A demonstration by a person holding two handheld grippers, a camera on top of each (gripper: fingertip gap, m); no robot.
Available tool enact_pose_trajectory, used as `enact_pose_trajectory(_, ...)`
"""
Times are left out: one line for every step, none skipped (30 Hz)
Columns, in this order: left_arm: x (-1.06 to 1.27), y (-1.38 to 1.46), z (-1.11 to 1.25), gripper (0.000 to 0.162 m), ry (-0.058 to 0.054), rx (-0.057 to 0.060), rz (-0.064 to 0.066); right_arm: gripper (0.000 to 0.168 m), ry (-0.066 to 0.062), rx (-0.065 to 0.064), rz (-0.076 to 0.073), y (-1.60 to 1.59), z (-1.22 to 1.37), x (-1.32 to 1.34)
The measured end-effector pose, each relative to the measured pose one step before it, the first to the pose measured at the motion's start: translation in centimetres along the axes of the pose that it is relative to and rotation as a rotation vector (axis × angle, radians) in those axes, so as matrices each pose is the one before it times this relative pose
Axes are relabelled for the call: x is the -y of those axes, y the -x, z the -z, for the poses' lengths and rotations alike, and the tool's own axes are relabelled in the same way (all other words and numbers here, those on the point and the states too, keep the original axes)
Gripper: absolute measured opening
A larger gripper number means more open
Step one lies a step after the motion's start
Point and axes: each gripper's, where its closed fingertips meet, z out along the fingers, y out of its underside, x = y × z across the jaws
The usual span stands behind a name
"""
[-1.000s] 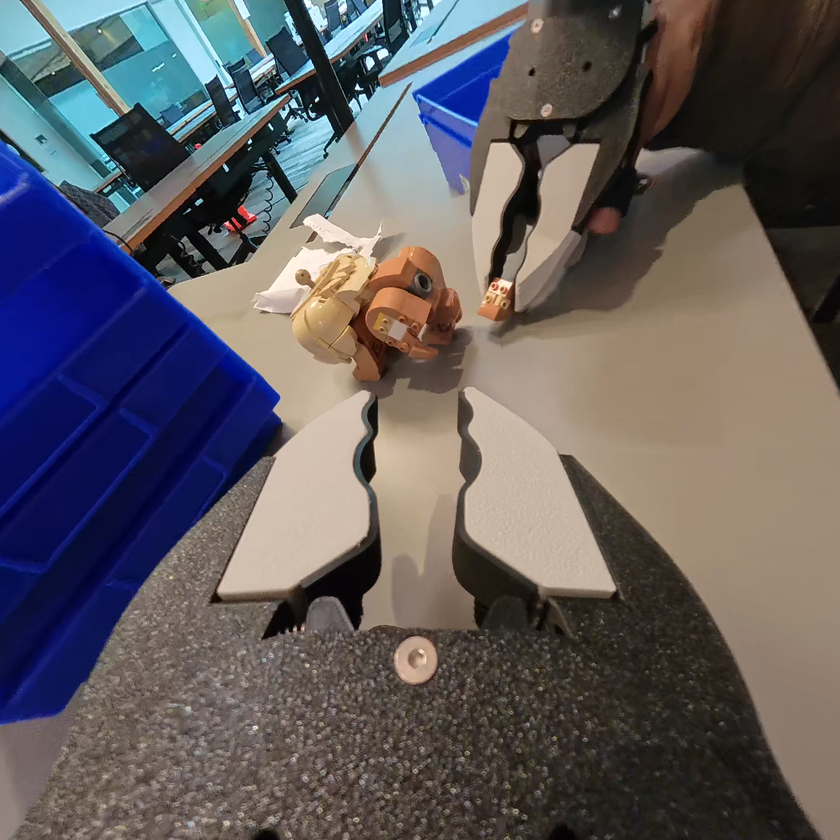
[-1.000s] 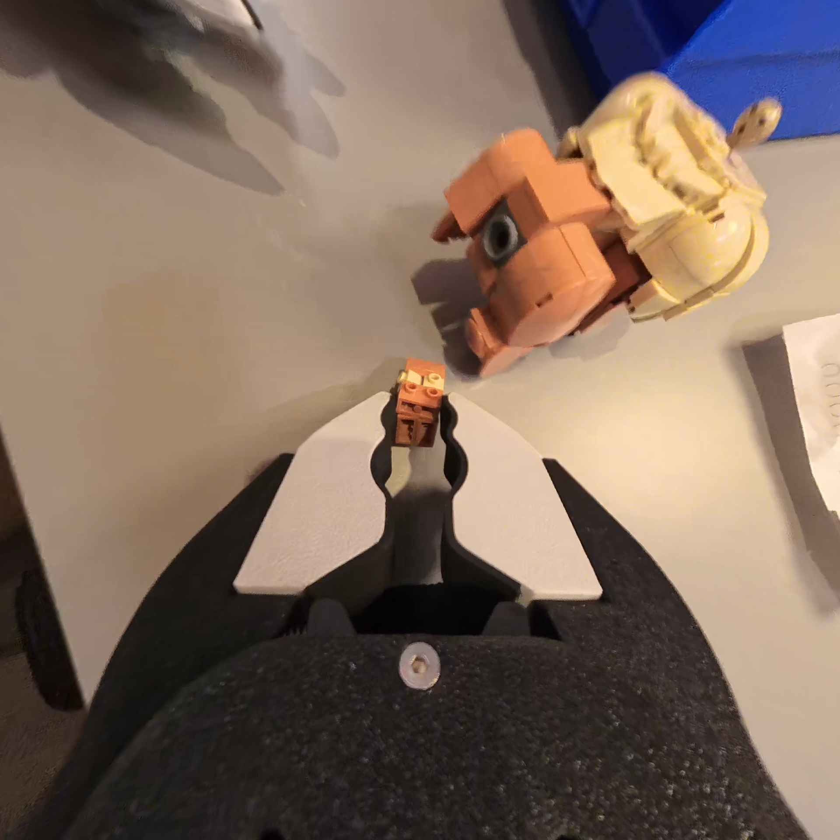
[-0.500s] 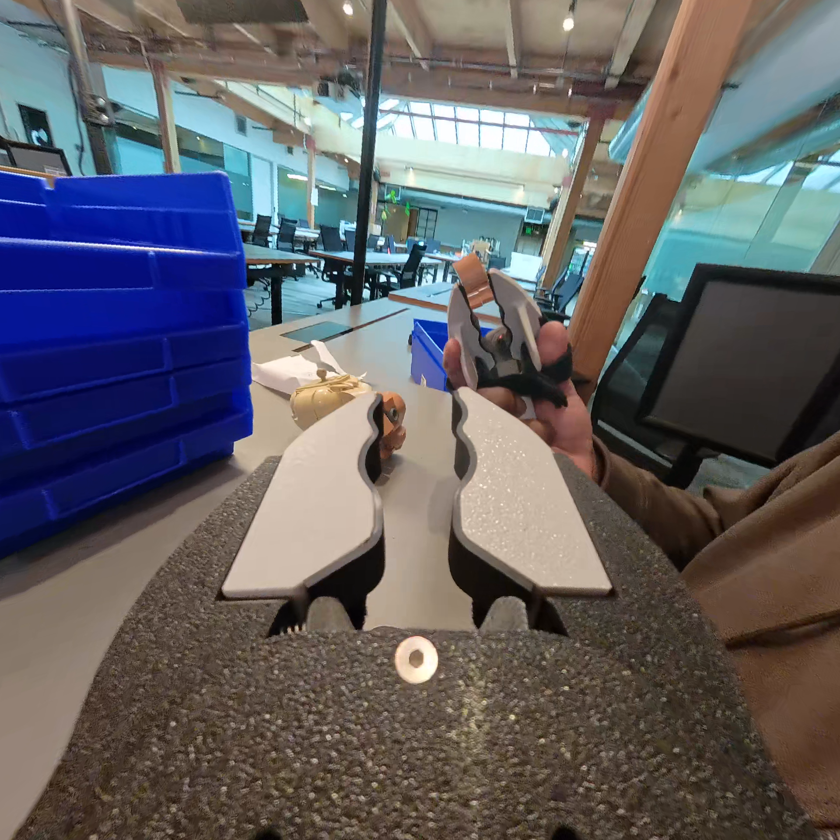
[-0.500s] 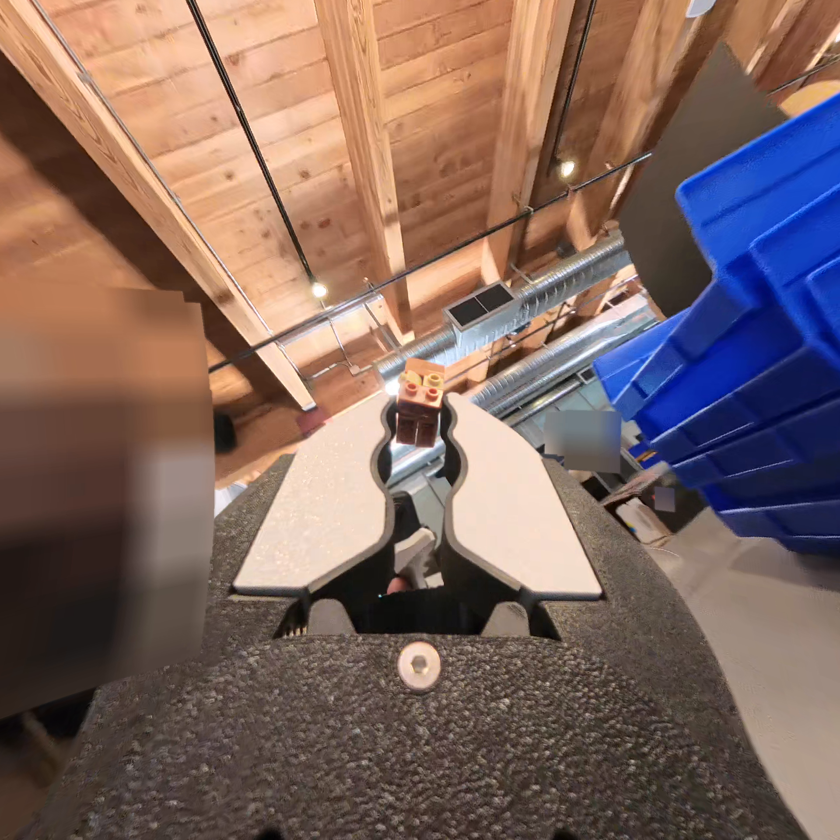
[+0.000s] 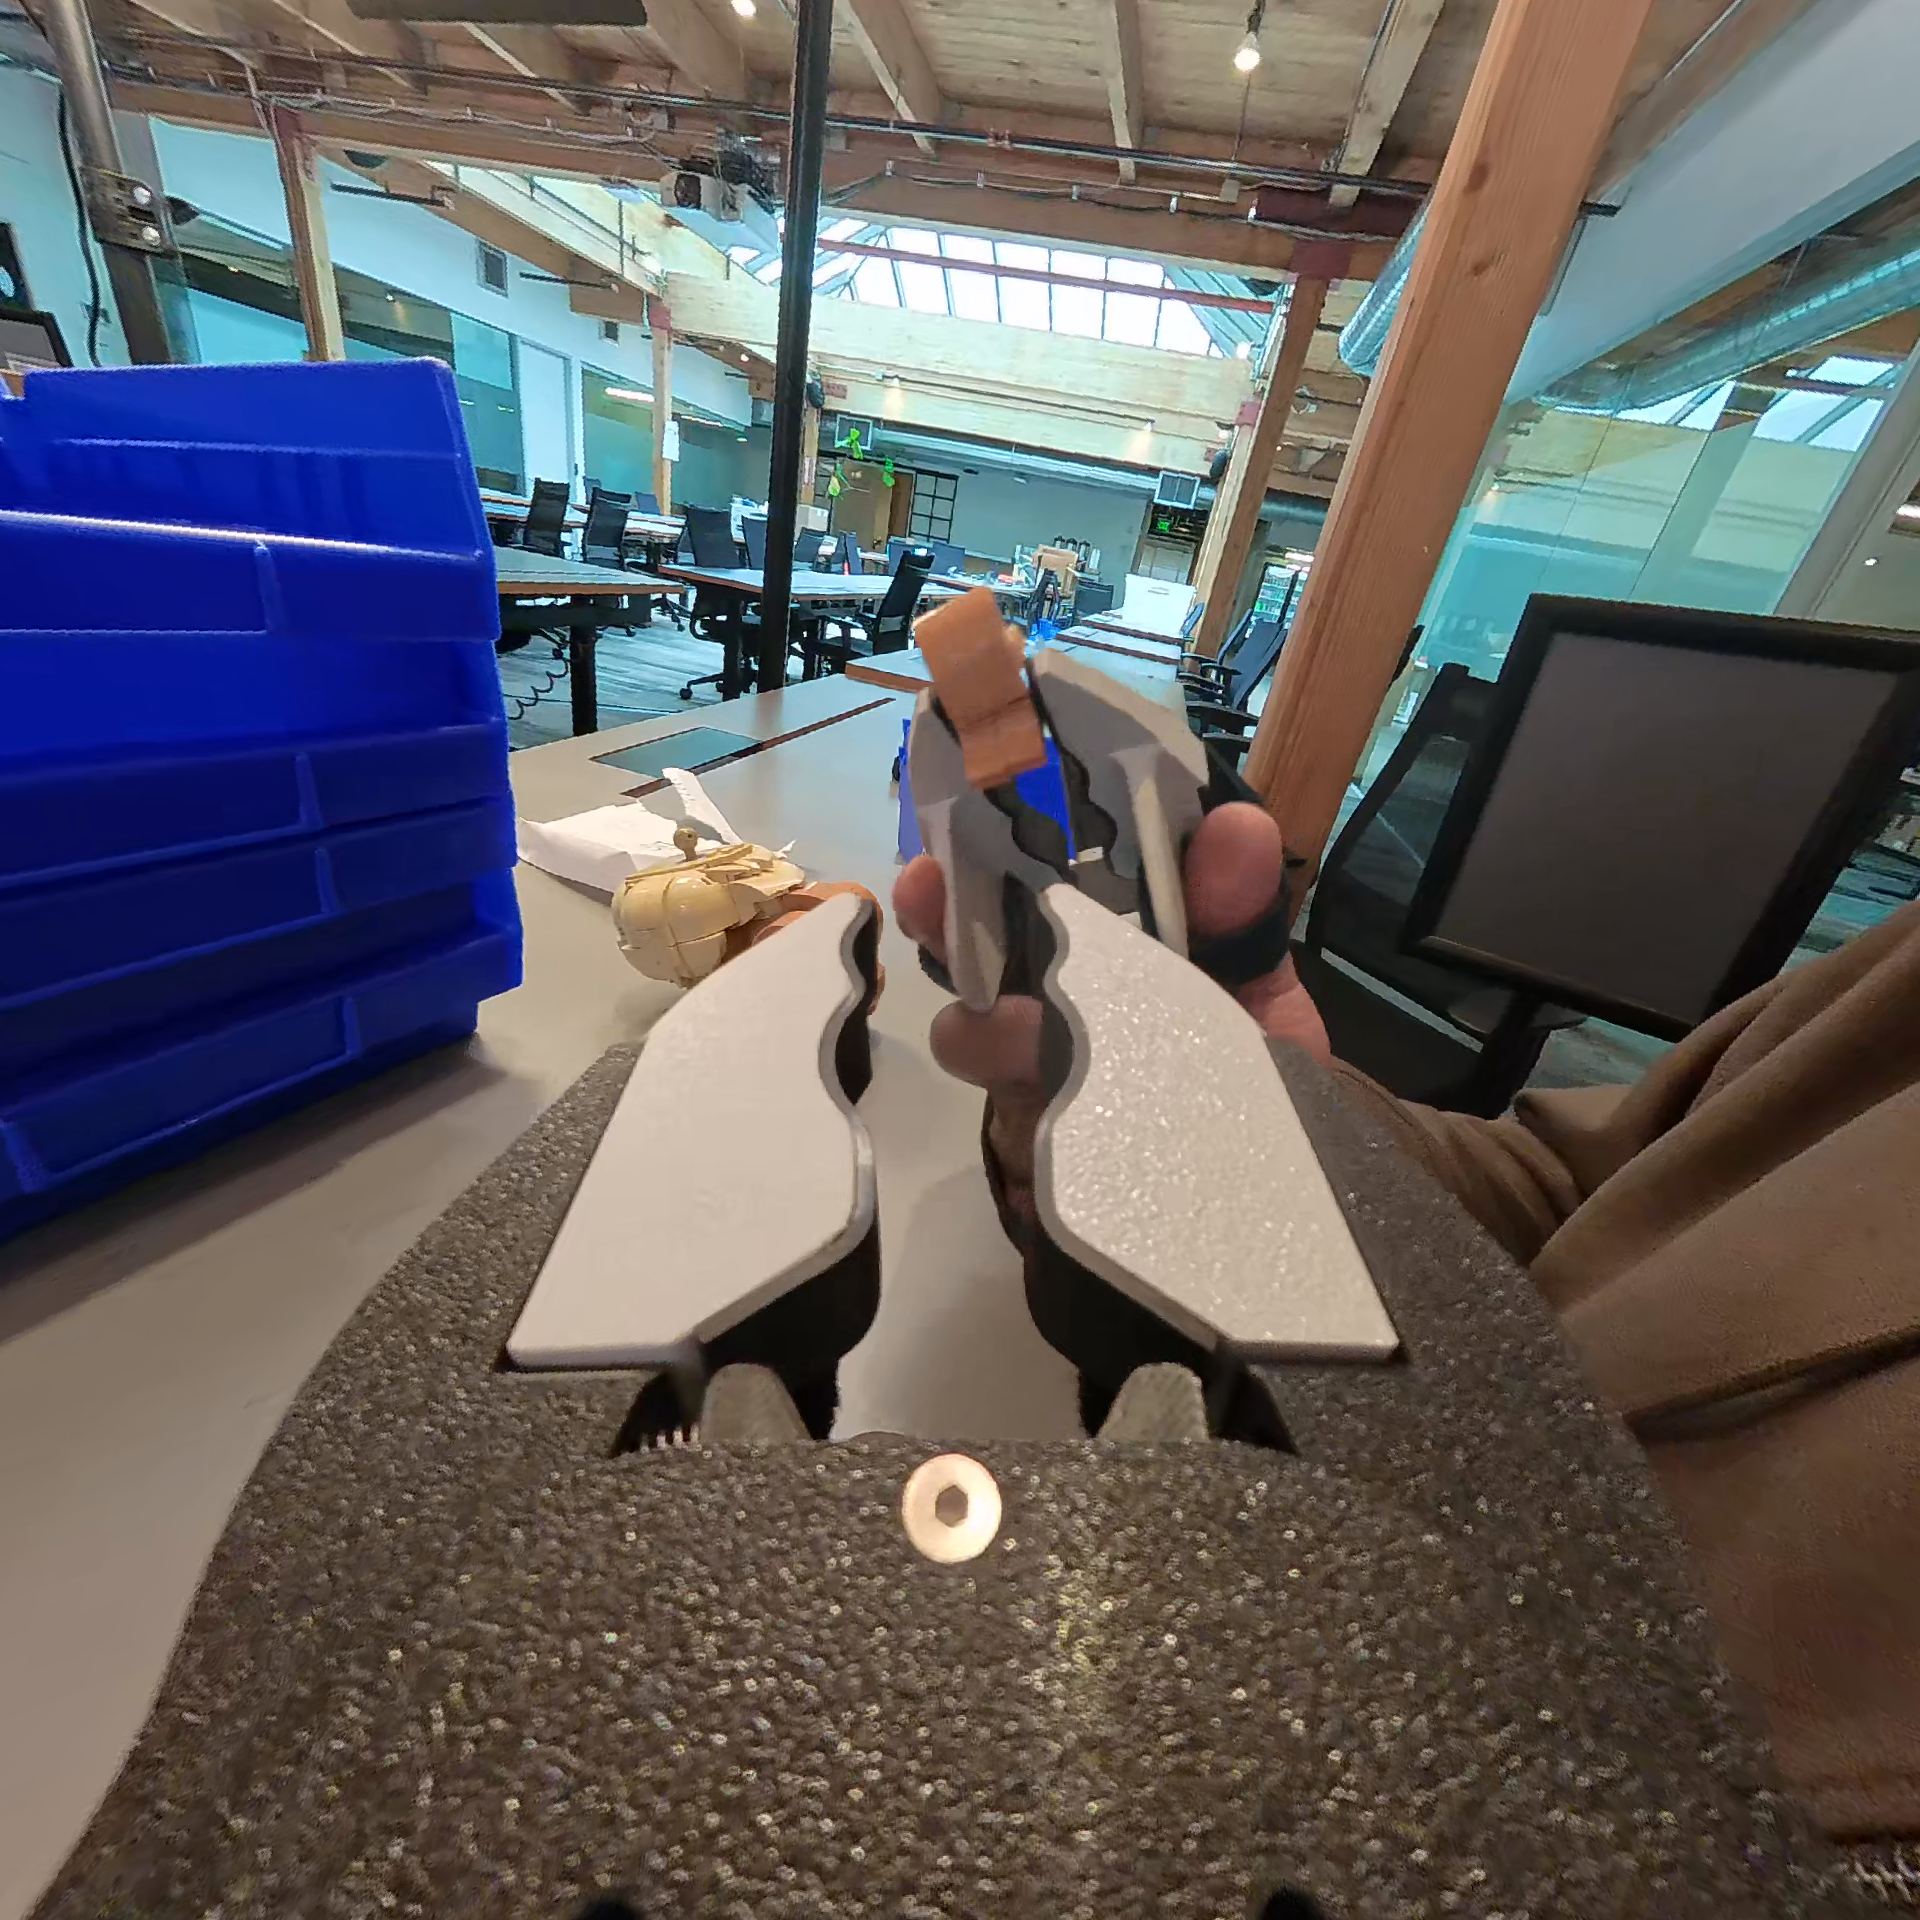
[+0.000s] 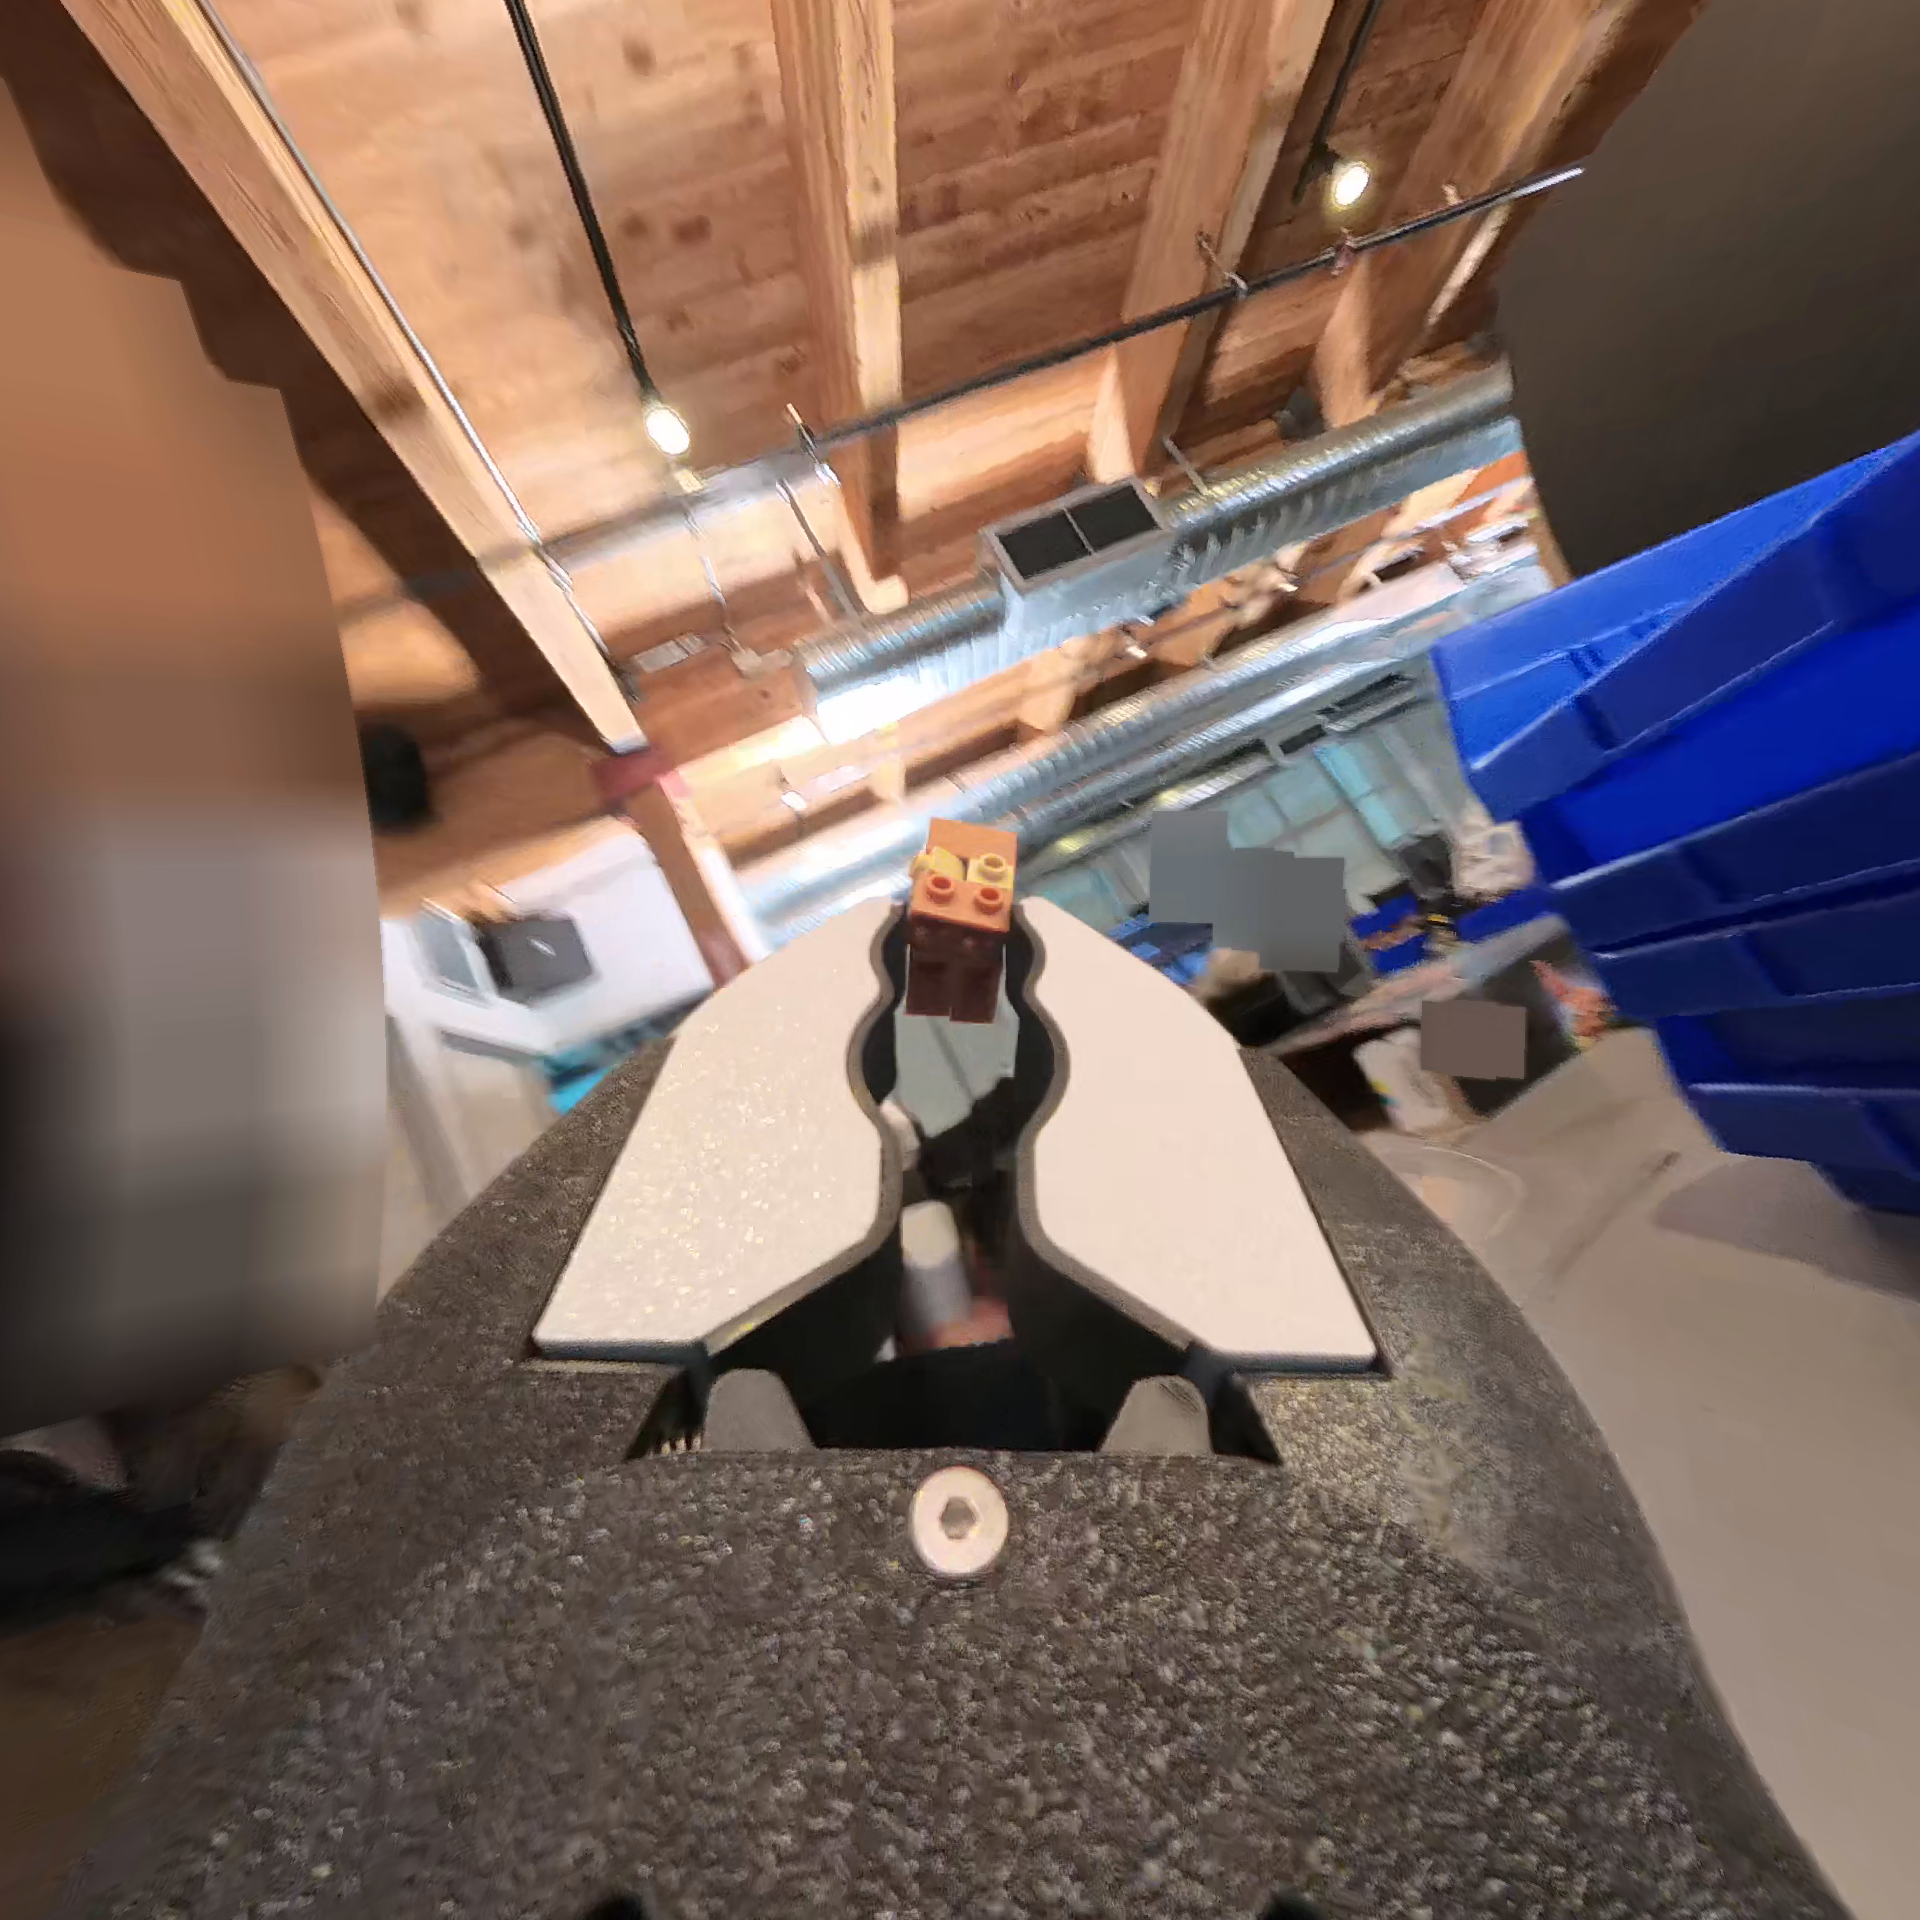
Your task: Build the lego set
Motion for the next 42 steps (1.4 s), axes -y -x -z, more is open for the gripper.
enact_pose_trajectory(0.001,0.009,-0.008,0.028,-0.0028,0.0003,0.0029,0.018,0.0582,-0.0523,0.084,-0.31,-0.16,-0.774)
enact_pose_trajectory(0.115,0.097,0.066,0.028,-0.0079,0.0055,0.002,0.017,0.0776,-0.059,0.1026,-0.331,-0.214,-1.048)
enact_pose_trajectory(0.348,0.229,0.215,0.028,-0.0211,0.0115,0.0016,0.017,0.0849,-0.0507,0.113,-0.153,-0.243,-1.119)
enact_pose_trajectory(0.558,0.364,0.359,0.028,-0.0304,0.0155,0.0039,0.017,0.0693,-0.0386,0.1118,0.055,-0.232,-0.919)
enact_pose_trajectory(0.645,0.449,0.485,0.027,-0.0335,0.0154,0.0092,0.018,0.0443,-0.0221,0.096,0.3,-0.166,-0.577)
enact_pose_trajectory(0.652,0.47,0.551,0.027,-0.0326,0.012,0.0137,0.018,0.0289,0.0016,0.0694,0.525,-0.142,-0.389)
enact_pose_trajectory(0.583,0.387,0.54,0.026,-0.0271,0.0046,0.0134,0.018,0.0202,0.0221,0.0361,0.665,-0.143,-0.295)
enact_pose_trajectory(0.42,0.273,0.48,0.027,-0.0146,-0.0016,0.0073,0.018,0.015,0.0336,0.0055,0.66,-0.167,-0.266)
enact_pose_trajectory(0.152,0.196,0.403,0.027,0.0035,-0.0038,-0.0027,0.018,0.0165,0.0322,-0.0112,0.513,-0.197,-0.32)
enact_pose_trajectory(-0.158,0.102,0.315,0.027,0.0226,-0.0072,-0.0115,0.018,0.0156,0.0201,-0.0128,0.276,-0.171,-0.285)
enact_pose_trajectory(-0.384,-0.075,0.246,0.027,0.0362,-0.0159,-0.0157,0.018,0.0118,0.0096,-0.0077,0.117,-0.124,-0.209)
enact_pose_trajectory(-0.428,-0.227,0.206,0.027,0.0354,-0.0223,-0.0158,0.018,0.009,0.0079,-0.0038,0.087,-0.068,-0.147)
enact_pose_trajectory(-0.43,-0.242,0.131,0.028,0.0315,-0.0218,-0.0086,0.018,0.0069,0.0066,-0.0014,0.102,-0.053,-0.127)
enact_pose_trajectory(-0.414,-0.168,0.061,0.028,0.0276,-0.0175,0.0043,0.018,0.0078,0.0012,0.0041,0.073,-0.046,-0.15)
enact_pose_trajectory(-0.404,-0.095,-0.033,0.028,0.0238,-0.0153,0.0188,0.018,0.0117,-0.0078,0.0134,-0.033,-0.063,-0.197)
enact_pose_trajectory(-0.359,-0.111,-0.103,0.028,0.0192,-0.0191,0.0334,0.018,0.0168,-0.0167,0.0223,-0.116,-0.099,-0.259)
enact_pose_trajectory(-0.418,-0.202,-0.177,0.028,0.0213,-0.0269,0.0431,0.018,0.0182,-0.0225,0.0292,-0.174,-0.093,-0.275)
enact_pose_trajectory(-0.563,-0.183,-0.229,0.027,0.0309,-0.0284,0.0463,0.018,0.0178,-0.0231,0.0335,-0.163,-0.088,-0.263)
enact_pose_trajectory(-0.589,-0.049,-0.224,0.028,0.0315,-0.0181,0.0404,0.018,0.0154,-0.0187,0.0345,-0.062,-0.076,-0.211)
enact_pose_trajectory(-0.336,0.153,-0.143,0.028,0.0157,-0.0018,0.0297,0.018,0.0127,-0.0127,0.0334,0.023,-0.076,-0.17)
enact_pose_trajectory(-0.178,0.167,-0.039,0.027,0.0063,0.0017,0.0222,0.018,0.0122,-0.0101,0.0324,0.066,-0.083,-0.169)
enact_pose_trajectory(-0.036,0.213,0.043,0.027,-0.0003,0.0038,0.0213,0.018,0.0126,-0.0088,0.0329,0.083,-0.076,-0.168)
enact_pose_trajectory(0.044,0.254,0.095,0.026,-0.0059,0.0036,0.0252,0.018,0.0149,-0.0044,0.0334,0.126,-0.092,-0.206)
enact_pose_trajectory(0.005,0.304,0.1,0.024,-0.0041,0.0025,0.0346,0.018,0.0151,-0.0018,0.0346,0.147,-0.086,-0.213)
enact_pose_trajectory(-0.032,0.219,0.069,0.022,-0.0023,-0.0043,0.0373,0.018,0.0141,-0.004,0.0381,0.097,-0.061,-0.18)
enact_pose_trajectory(-0.065,0.085,0.05,0.02,-0.0003,-0.0097,0.0316,0.018,0.0124,-0.0048,0.0397,0.082,-0.04,-0.158)
enact_pose_trajectory(-0.16,0.063,-0.016,0.018,0.0067,-0.0075,0.0226,0.018,0.0106,-0.0032,0.0363,0.07,-0.017,-0.138)
enact_pose_trajectory(-0.245,0.032,-0.085,0.018,0.0126,-0.004,0.013,0.018,0.0104,-0.003,0.0315,0.065,-0.009,-0.15)
enact_pose_trajectory(-0.26,-0.032,-0.128,0.018,0.0131,-0.0035,0.0054,0.018,0.0089,-0.0028,0.027,0.054,-0.012,-0.14)
enact_pose_trajectory(-0.268,-0.079,-0.156,0.018,0.0137,-0.0048,0.0016,0.018,0.0052,0.0,0.0229,0.096,0.014,-0.089)
enact_pose_trajectory(-0.2,-0.105,-0.141,0.019,0.0095,-0.0071,0.0034,0.018,0.0025,-0.001,0.0199,0.078,0.024,-0.041)
enact_pose_trajectory(-0.053,-0.059,-0.047,0.019,0.0004,-0.0057,0.0079,0.018,0.0002,-0.0039,0.0162,0.007,0.039,-0.005)
enact_pose_trajectory(-0.042,-0.031,0.007,0.019,0.0022,-0.0063,0.0074,0.018,-0.0003,0.0006,0.0108,0.044,0.025,-0.005)
enact_pose_trajectory(-0.054,-0.044,0.011,0.018,0.0022,-0.0055,0.0034,0.018,-0.0018,0.0021,0.0058,0.056,0.028,0.014)
enact_pose_trajectory(-0.043,-0.033,0.004,0.018,0.0002,-0.0033,0.0003,0.018,-0.0017,0.0015,0.0039,0.032,0.008,0.009)
enact_pose_trajectory(-0.032,-0.039,0.03,0.018,-0.0004,-0.0038,-0.0017,0.018,-0.0023,0.0016,0.0031,0.05,0.01,0.023)
enact_pose_trajectory(-0.001,-0.039,0.036,0.017,-0.0017,-0.0056,0.0003,0.018,-0.0043,0.0007,0.0025,0.033,0.009,0.054)
enact_pose_trajectory(0.015,-0.006,0.021,0.017,-0.0042,-0.0024,0.0006,0.018,-0.0045,-0.0008,0.0015,0.008,-0.001,0.074)
enact_pose_trajectory(0.032,-0.009,-0.004,0.017,-0.0062,-0.0022,-0.0004,0.018,-0.0021,-0.0025,0.0006,-0.015,-0.003,0.039)
enact_pose_trajectory(0.051,0.005,-0.006,0.017,-0.0073,-0.0007,0.0013,0.018,-0.0014,-0.004,0.0004,-0.043,-0.004,0.024)
enact_pose_trajectory(0.06,-0.006,-0.008,0.017,-0.0079,-0.0007,0.0003,0.018,-0.0019,-0.0044,0.0,-0.049,-0.017,0.029)
enact_pose_trajectory(0.065,0.024,-0.015,0.016,-0.0083,0.0003,0.0028,0.018,-0.0002,-0.0054,0.0001,-0.069,-0.024,0.005)
